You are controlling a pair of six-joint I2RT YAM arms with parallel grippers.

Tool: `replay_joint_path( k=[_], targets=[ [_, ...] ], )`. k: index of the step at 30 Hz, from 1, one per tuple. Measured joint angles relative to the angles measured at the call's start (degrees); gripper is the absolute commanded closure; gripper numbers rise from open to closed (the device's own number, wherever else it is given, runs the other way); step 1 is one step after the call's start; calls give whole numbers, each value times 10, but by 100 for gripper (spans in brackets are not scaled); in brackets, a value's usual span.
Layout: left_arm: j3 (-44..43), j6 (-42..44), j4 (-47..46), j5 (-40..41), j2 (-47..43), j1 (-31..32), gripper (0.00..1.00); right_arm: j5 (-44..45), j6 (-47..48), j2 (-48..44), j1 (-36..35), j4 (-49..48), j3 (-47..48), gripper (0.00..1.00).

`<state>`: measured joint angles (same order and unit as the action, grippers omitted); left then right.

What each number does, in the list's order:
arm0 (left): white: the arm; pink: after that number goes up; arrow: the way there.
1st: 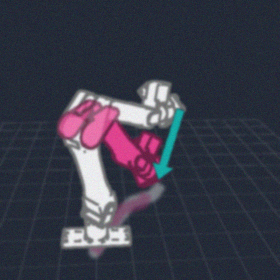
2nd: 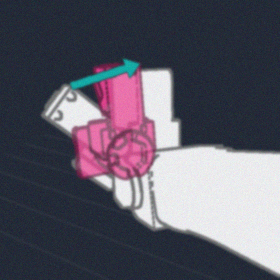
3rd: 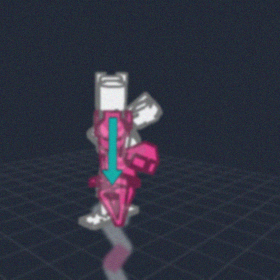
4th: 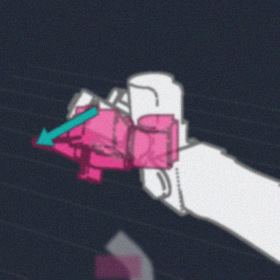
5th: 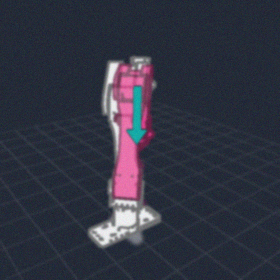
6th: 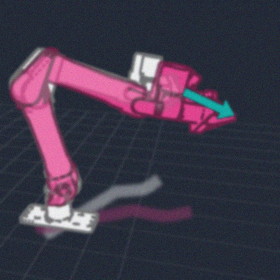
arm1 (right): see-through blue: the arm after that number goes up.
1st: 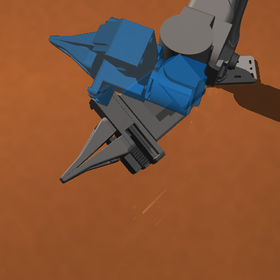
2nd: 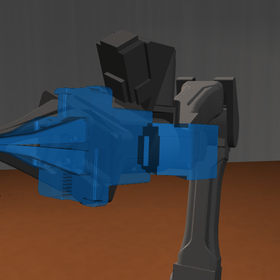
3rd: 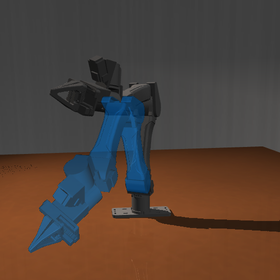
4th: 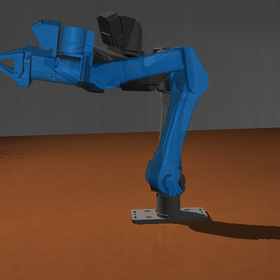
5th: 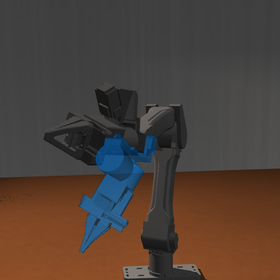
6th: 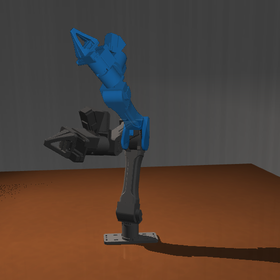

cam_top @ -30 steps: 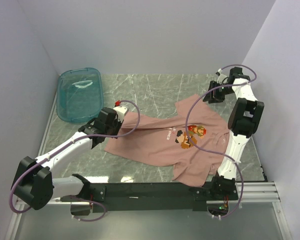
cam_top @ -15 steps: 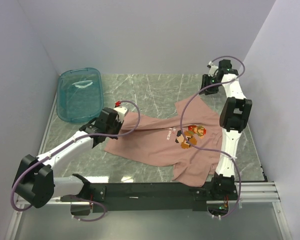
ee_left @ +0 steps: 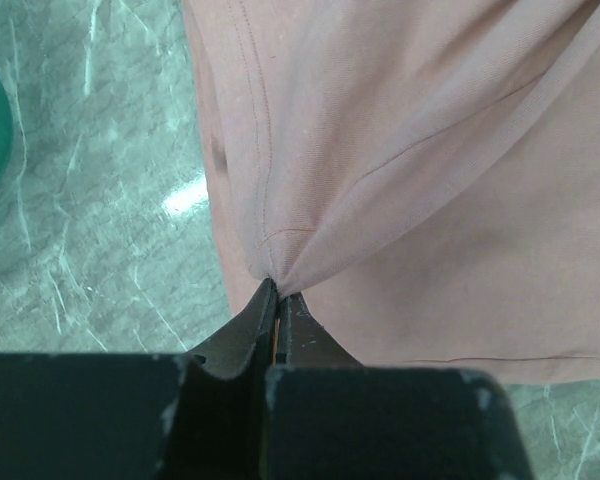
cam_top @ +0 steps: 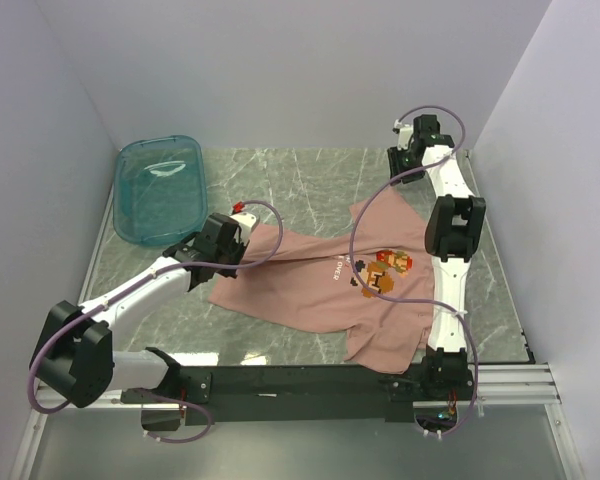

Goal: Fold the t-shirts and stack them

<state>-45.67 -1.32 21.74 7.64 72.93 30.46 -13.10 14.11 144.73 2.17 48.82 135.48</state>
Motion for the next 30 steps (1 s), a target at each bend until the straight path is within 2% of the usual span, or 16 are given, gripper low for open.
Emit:
replay_joint_path(
  k=[15, 23, 30],
  targets=[
    [-3, 0, 4, 3, 0, 1, 99, 42, 77, 45, -31, 35, 45, 50],
    [-4, -1, 5, 8, 1, 3, 100, 56, 90, 47, -56, 46, 51, 56],
    [-7, -1, 5, 8, 1, 4, 100, 74, 90, 47, -54, 50, 51, 53]
  ],
)
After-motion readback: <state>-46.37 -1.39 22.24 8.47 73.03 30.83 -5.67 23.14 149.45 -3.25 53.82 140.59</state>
